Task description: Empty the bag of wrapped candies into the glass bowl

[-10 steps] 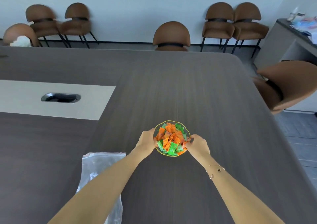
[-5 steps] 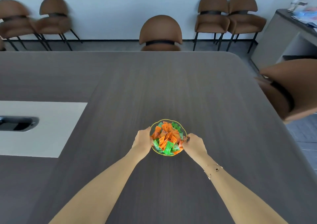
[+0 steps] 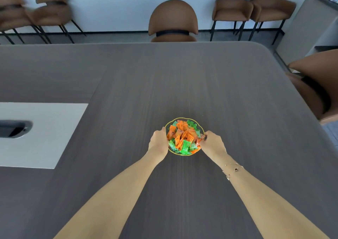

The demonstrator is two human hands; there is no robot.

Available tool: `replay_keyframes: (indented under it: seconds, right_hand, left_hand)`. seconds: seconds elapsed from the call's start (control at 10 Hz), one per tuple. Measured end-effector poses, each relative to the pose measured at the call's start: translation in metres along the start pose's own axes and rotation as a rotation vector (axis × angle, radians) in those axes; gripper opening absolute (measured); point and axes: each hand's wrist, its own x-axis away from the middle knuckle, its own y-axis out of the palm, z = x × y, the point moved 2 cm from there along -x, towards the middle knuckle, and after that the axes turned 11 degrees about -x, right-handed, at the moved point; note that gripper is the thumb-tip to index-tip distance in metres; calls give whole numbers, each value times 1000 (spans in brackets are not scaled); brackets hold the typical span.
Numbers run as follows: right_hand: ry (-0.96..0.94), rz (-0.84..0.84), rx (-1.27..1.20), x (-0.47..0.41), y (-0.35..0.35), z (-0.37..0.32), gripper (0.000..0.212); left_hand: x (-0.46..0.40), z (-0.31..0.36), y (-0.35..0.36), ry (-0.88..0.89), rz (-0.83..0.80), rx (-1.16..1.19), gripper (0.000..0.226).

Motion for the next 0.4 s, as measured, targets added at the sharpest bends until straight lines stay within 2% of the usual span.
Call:
replay_keyframes:
  seconds: [0.3,0.4]
  right_hand:
    - [-14,4,-25,0,6,2,24]
    - [-3,-69,-42,1,1,4,30]
  left_hand:
    - [5,-2,-4,20,-3,15,48]
    - [11,-6,-9,16,28,40,49]
